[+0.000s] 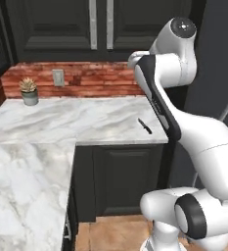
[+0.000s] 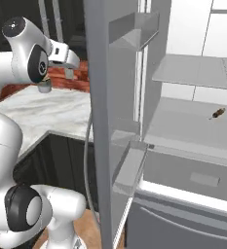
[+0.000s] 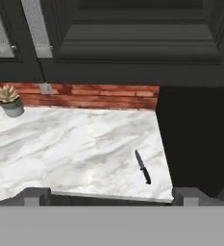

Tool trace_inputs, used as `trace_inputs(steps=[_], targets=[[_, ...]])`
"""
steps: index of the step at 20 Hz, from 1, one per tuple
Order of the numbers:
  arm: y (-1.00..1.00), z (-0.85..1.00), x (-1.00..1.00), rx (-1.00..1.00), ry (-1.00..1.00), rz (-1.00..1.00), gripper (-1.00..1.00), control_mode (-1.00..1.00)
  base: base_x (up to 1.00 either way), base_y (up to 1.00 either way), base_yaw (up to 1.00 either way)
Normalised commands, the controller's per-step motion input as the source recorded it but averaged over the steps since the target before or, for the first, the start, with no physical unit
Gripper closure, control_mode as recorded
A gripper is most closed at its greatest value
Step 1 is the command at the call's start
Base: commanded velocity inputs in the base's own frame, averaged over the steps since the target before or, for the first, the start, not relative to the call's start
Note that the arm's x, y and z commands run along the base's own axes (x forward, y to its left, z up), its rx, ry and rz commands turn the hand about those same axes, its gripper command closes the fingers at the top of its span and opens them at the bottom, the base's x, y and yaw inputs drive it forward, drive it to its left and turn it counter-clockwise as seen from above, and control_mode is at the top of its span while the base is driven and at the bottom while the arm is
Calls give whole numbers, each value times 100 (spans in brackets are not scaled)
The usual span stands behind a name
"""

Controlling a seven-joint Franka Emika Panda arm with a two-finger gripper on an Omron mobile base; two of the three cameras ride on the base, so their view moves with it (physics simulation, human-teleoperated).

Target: Retrieve the butter from the fridge and place it on a plate on the dining table. Then retrieve the butter knife by the fridge and place it near the plate.

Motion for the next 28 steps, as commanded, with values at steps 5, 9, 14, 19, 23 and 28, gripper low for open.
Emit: trace_inputs(steps=[5,9,14,19,23,28], targets=[[0,0,0,0,0,0,-100,100,43,73,-23],[0,0,0,0,0,0,-100,100,52,3,-16],[0,0,0,0,0,0,-100,100,29,-25,-15],[0,0,0,0,0,0,-100,100,5,-46,-17],[0,0,0,0,0,0,-100,100,33,-5,-9],[0,-27,0,0,6,0,-100,-100,9,0,-1]])
